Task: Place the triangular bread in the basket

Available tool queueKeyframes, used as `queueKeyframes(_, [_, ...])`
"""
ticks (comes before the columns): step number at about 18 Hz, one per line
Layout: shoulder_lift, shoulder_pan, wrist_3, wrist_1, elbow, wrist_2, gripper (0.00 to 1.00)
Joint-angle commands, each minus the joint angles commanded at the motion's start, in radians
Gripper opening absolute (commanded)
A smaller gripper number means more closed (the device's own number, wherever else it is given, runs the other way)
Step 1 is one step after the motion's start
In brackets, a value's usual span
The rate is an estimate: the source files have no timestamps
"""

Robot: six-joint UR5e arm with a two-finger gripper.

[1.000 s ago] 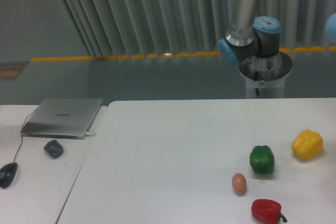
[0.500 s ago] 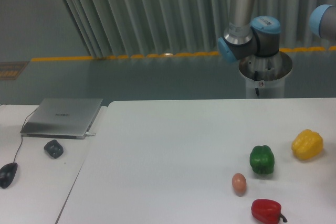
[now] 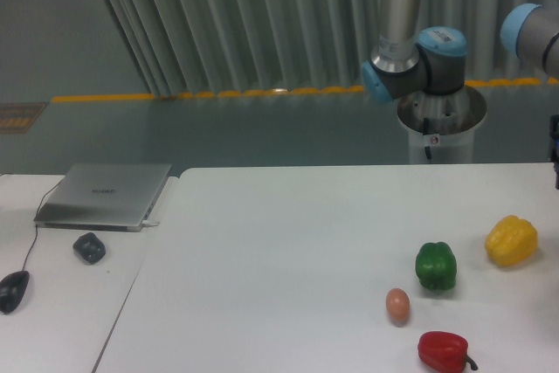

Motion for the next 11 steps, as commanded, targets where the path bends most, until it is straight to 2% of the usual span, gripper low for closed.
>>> queueKeyframes(4, [0.02,-0.02,0.0,-0.029,-0.005,0.003,1.0])
queueKeyframes(11, [0.029,-0.025,-0.003,-0.017,-0.021,0.004,1.0])
